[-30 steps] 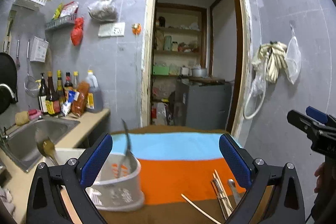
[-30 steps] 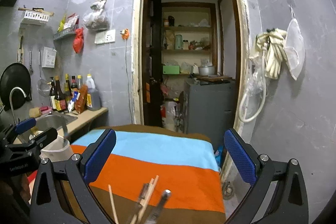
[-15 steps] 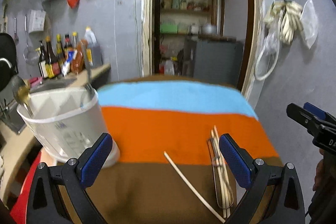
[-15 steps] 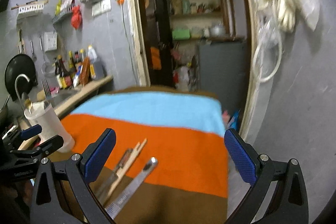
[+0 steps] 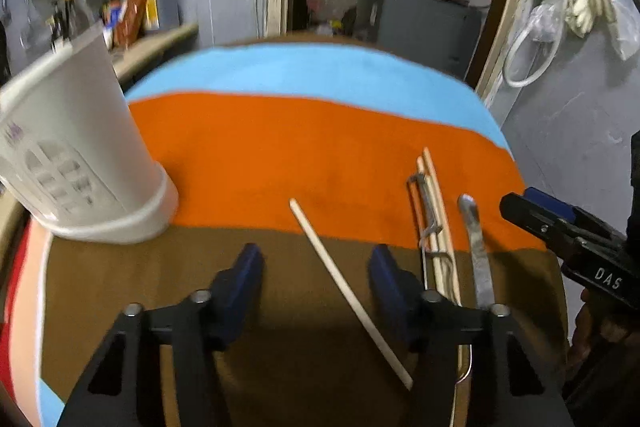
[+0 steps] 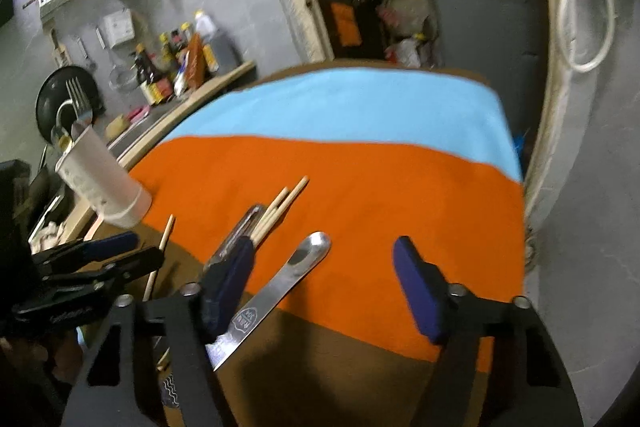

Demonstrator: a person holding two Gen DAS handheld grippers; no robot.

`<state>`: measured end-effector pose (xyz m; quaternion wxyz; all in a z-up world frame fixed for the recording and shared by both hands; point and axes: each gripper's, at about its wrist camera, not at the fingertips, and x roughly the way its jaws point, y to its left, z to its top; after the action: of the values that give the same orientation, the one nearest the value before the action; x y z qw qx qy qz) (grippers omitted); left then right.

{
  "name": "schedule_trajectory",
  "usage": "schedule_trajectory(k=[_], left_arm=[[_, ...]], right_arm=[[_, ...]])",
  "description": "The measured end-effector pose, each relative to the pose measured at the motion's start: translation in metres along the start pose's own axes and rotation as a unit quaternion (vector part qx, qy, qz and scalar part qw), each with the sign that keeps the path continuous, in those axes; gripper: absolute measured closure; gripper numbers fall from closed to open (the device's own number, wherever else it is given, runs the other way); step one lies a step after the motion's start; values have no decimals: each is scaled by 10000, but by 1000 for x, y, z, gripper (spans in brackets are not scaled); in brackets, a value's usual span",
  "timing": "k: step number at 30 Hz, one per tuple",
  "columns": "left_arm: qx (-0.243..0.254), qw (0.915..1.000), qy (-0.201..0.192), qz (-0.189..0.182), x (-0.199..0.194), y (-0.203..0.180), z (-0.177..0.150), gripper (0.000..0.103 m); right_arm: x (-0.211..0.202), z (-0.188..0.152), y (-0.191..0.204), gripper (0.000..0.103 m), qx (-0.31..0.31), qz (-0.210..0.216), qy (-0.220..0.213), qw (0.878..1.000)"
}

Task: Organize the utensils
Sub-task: 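Grasp a knife and chopsticks with the right tool while the left tool reaches a chopstick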

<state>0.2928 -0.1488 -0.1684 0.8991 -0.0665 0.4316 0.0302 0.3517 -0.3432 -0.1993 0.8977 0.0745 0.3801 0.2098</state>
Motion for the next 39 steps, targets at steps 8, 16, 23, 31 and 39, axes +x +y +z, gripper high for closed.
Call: schedule_trajectory(k=[8,16,23,31,39], left_arm=[[-296,9992,249,-137,12,6,-3,61],[-355,9989,246,-188,17,11,-2,65],[-375,9989,254,-134,16,11,0,73],[-431,9984,312,-197,18,14,4,83],[-642,9951,526,-541,21,26,8,87]], right_arm=[[28,-17,6,59,25,364,546,9978],[41,-11,10,68,57,824,697,9941],[43,-14,12,80,249,923,831,9920],[46,-18,19,84,513,1023,1063,9877],[68,-4,9,88,1055,1382,1569,9722]])
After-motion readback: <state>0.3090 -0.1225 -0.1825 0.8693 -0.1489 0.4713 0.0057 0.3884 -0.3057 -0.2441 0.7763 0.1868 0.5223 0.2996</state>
